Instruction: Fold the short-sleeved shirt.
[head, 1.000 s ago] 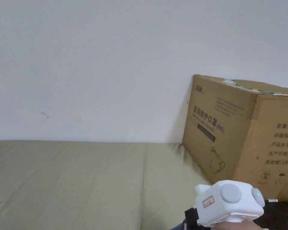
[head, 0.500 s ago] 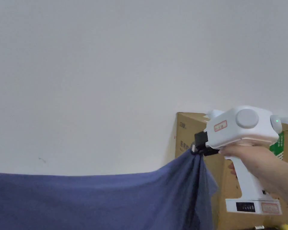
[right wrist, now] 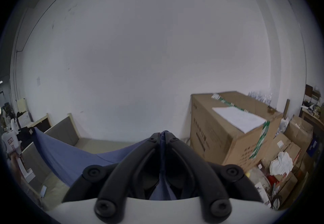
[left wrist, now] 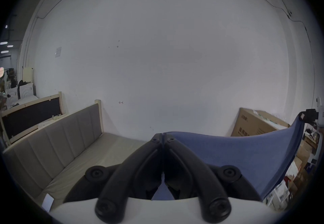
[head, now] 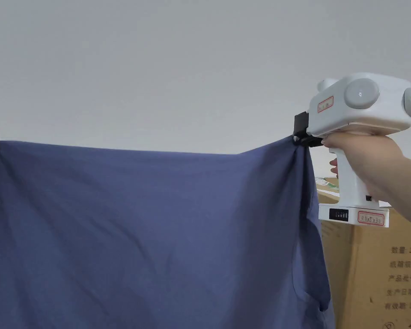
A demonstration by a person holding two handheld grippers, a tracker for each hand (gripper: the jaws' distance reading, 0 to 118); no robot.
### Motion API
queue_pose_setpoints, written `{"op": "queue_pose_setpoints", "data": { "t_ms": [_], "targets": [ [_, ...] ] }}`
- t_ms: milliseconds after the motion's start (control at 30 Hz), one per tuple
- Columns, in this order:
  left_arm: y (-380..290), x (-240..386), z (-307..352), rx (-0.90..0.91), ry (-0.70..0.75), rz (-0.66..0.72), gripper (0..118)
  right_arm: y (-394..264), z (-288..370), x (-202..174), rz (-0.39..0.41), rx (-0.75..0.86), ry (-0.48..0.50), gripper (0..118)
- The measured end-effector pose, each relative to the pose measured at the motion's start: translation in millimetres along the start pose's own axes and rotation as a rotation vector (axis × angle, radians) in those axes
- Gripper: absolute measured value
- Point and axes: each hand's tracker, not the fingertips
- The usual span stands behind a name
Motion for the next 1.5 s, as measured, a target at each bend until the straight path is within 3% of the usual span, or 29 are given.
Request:
{"op": "queue_pose_setpoints", "data": {
  "t_ms": [100,133,200,367,467,633,667,800,833,900,1000,1167,1267,1500],
  "targets": [
    [-2.4,9.2,-28.9,0.042,0.004,-0.008,0,-1.3,18.3,8.7,0.04,0.074,-0.032,4],
    [-5.3,12.4,-35.1,0.063,0.012,-0.019,0,11.0,-15.3,5.7,0.063,0.129,-0.036,4],
    [-14.6,19.5,-49.0,0.091,0.023,-0.048,0,2.4,-10.7,5.3,0.054,0.162,-0.046,4],
    [-72.1,27.0,-87.3,-0.01,0.035,-0.1,0,-60.8,-75.8,-6.1,0.05,0.062,-0.049,4],
    [-151.1,29.4,-102.7,-0.158,0.01,-0.13,0,-148.9,-109.2,4.8,0.063,-0.046,-0.106,4],
    [-326.0,15.0,-86.4,-0.509,-0.056,-0.038,0,-363.7,-89.9,16.4,-0.075,-0.422,-0.07,4],
    [-360.8,10.6,-72.6,-0.557,-0.038,-0.039,0,-400.1,-97.0,33.9,-0.102,-0.502,-0.076,4],
    [-451.9,-19.1,-5.7,-0.674,-0.058,-0.048,0,-515.2,-22.5,51.8,-0.097,-0.674,-0.065,4],
    [-461.8,-27.5,11.8,-0.697,-0.073,-0.032,0,-529.0,-1.2,55.7,-0.081,-0.697,-0.031,4],
    [-472.6,-48.0,58.2,-0.693,-0.087,-0.024,0,-545.8,51.4,60.8,0.032,-0.687,0.013,4],
    [-475.7,-74.6,114.6,-0.684,-0.119,-0.096,0,-550.6,121.7,70.6,0.054,-0.699,0.084,4],
    [-471.8,-112.2,187.5,-0.697,-0.124,-0.124,0,-552.9,211.3,83.7,0.012,-0.697,0.095,4],
    [-471.0,-123.9,219.1,-0.703,-0.137,-0.164,0,-555.6,247.5,88.0,-0.058,-0.698,0.111,4],
    [-469.7,-123.8,256.8,-0.701,-0.166,-0.237,0,-569.2,265.9,79.4,-0.086,-0.765,0.033,4]
  ]
}}
